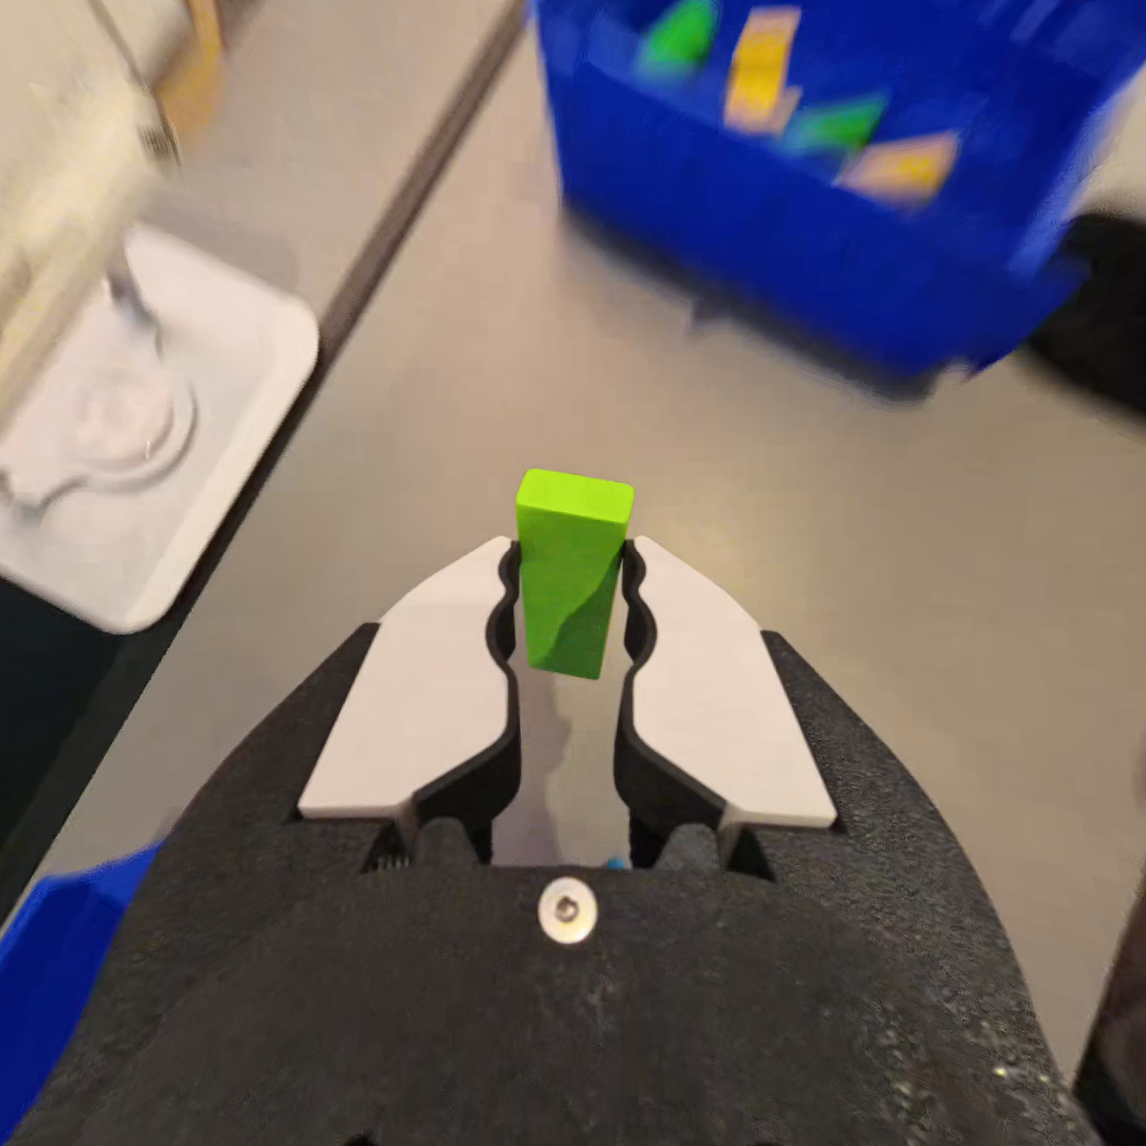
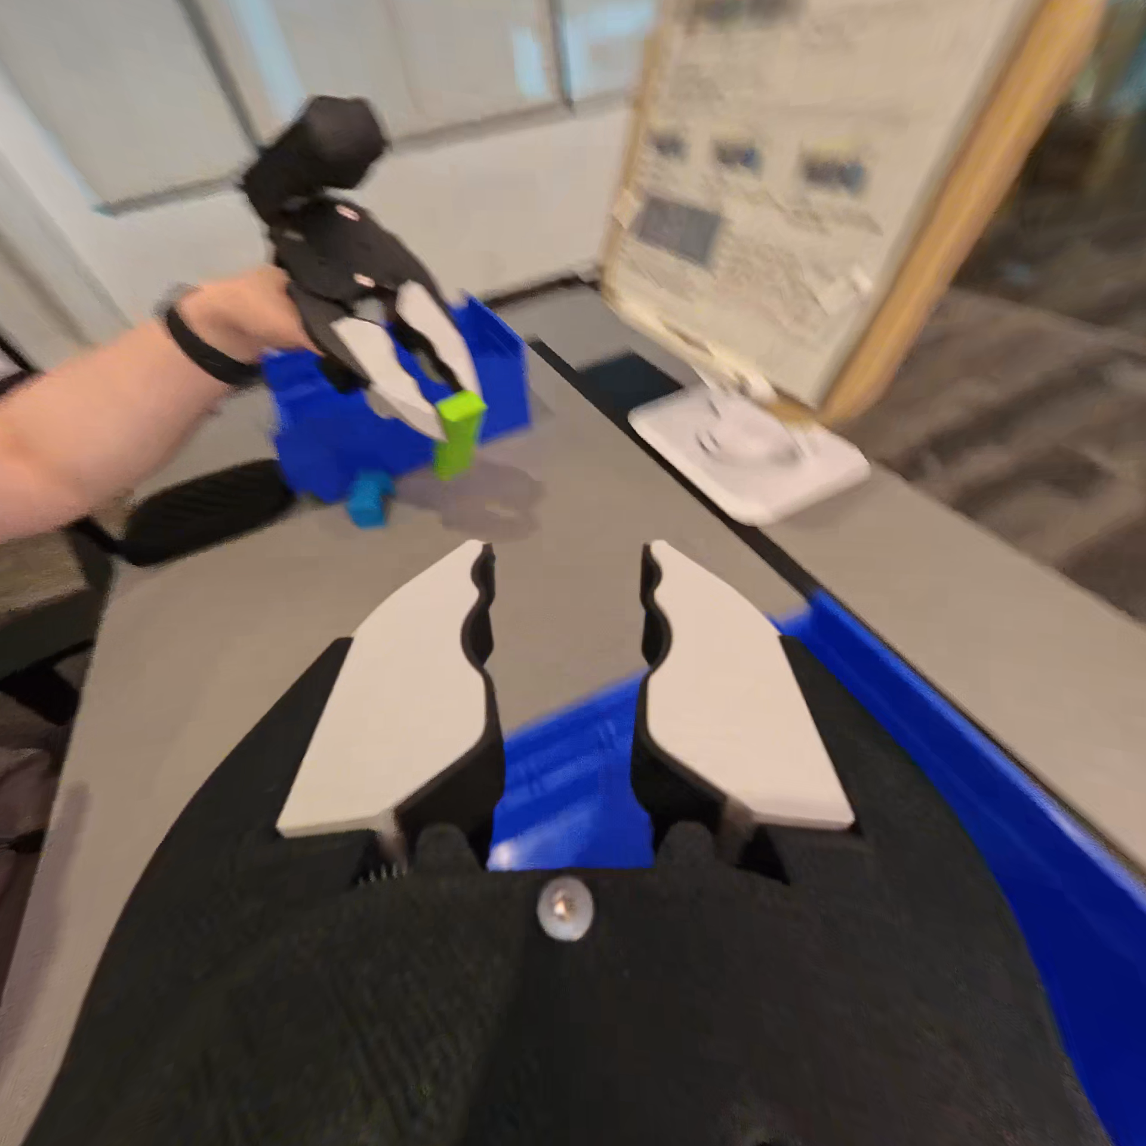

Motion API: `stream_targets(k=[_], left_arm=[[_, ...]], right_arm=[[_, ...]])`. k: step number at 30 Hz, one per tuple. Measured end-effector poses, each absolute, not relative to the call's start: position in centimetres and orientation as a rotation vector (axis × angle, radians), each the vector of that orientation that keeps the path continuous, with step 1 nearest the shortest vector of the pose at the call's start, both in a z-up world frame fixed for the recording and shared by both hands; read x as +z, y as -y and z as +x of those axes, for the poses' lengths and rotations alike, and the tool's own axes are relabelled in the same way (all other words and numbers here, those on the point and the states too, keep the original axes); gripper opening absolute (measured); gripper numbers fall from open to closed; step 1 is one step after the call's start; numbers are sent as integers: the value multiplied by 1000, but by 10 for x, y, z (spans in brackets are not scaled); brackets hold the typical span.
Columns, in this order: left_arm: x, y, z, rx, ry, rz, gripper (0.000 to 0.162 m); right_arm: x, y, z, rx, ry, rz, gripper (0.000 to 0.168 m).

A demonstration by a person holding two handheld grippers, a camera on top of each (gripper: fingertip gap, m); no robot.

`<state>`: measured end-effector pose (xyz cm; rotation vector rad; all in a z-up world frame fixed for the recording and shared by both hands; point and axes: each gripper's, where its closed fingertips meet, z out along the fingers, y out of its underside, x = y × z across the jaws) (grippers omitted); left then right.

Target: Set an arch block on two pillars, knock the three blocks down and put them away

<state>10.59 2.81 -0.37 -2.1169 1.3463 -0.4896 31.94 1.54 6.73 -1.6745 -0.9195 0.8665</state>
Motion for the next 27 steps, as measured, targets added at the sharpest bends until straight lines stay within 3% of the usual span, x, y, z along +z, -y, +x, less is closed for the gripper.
stream_targets(k=[5,9,11,12,13,14,15,19,22,24,25,27], left_arm=[[87,2,168,-793,-1220,-1792,31],[107,28,193,-882,-1272,-1697,31],[104,36,197,-893,-1301,-1704,31],[102,38,196,-887,-1317,-1705,33],[98,38,193,-856,-1329,-1711,57],[93,37,186,-791,-1364,-1726,86],[86,38,175,-721,-1416,-1737,88],[29,48,103,-363,-1699,-1843,64],[-29,56,43,-25,-1898,-1988,66],[-58,64,16,114,-1980,-2059,56],[-70,66,5,191,-2020,-2064,63],[-91,69,-15,337,-2107,-2061,62]], right_arm=[[103,21,233,1144,1065,-1334,73],[80,20,181,1084,1132,-1405,84],[67,23,164,1088,1175,-1418,79],[64,30,158,1124,1219,-1401,52],[62,39,156,1169,1276,-1368,35],[60,43,157,1177,1312,-1360,35],[57,42,162,1150,1338,-1384,35],[50,20,220,938,1316,-1568,35],[28,-1,288,817,1195,-1824,35],[0,-19,340,663,1051,-2038,35],[-14,-24,363,618,977,-2132,35],[-36,-29,397,614,839,-2260,35]])
